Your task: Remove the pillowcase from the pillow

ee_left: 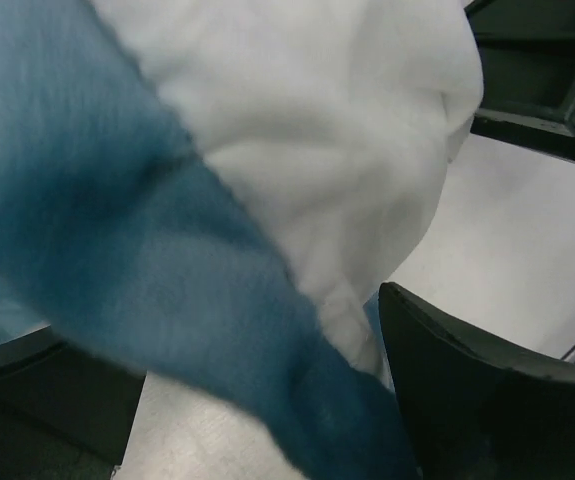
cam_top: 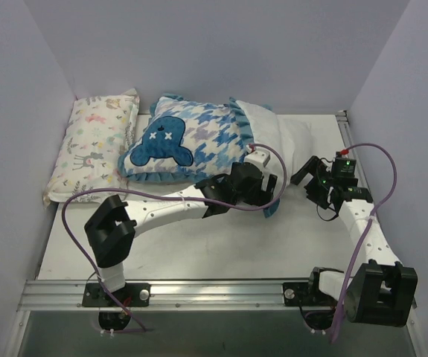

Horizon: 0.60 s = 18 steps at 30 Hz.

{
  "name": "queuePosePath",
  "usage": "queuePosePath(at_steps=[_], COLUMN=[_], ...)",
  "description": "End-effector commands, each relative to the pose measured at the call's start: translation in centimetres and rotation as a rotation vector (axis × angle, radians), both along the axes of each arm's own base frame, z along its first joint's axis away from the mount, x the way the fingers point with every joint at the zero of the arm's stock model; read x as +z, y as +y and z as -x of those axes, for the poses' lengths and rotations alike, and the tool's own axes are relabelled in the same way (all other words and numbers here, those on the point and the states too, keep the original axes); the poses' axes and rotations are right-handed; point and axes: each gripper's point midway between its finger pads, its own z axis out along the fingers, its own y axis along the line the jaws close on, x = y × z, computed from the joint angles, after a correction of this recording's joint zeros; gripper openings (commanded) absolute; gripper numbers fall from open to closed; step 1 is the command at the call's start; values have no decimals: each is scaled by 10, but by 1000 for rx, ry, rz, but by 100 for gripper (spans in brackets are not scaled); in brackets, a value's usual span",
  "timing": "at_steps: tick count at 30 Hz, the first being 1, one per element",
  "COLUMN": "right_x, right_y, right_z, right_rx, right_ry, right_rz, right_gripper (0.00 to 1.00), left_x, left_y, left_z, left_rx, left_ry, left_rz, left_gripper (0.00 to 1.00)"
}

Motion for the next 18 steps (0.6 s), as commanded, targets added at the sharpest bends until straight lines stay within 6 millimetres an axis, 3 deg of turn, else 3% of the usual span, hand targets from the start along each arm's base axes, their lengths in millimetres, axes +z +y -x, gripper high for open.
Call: queuePosePath(at_steps=[1, 5, 7, 8, 12, 18], right_x=[9, 4, 6, 6, 11, 16], right_y=[8, 7, 7, 6, 0, -7], right_z=[-13, -10, -10, -10, -9, -8], right_rx=[37, 29, 22, 14, -19, -45], right_ry=[-76, -72, -82, -83, -103, -120], right_rz=[-32, -28, -37, -37, -22, -29], right_gripper=[100, 100, 100, 100, 100, 100], left_x=[51, 59, 53, 61, 58, 47], left_y=[-28, -34, -31, -30, 1, 82], left_z=[-18, -27, -34, -38, -61, -86], left_rx=[29, 52, 86, 110, 250, 460], left_ry=[-91, -123, -128, -140, -152, -85], left_rz=[162, 191, 157, 154, 54, 41], left_gripper=[97, 97, 88, 64, 2, 0])
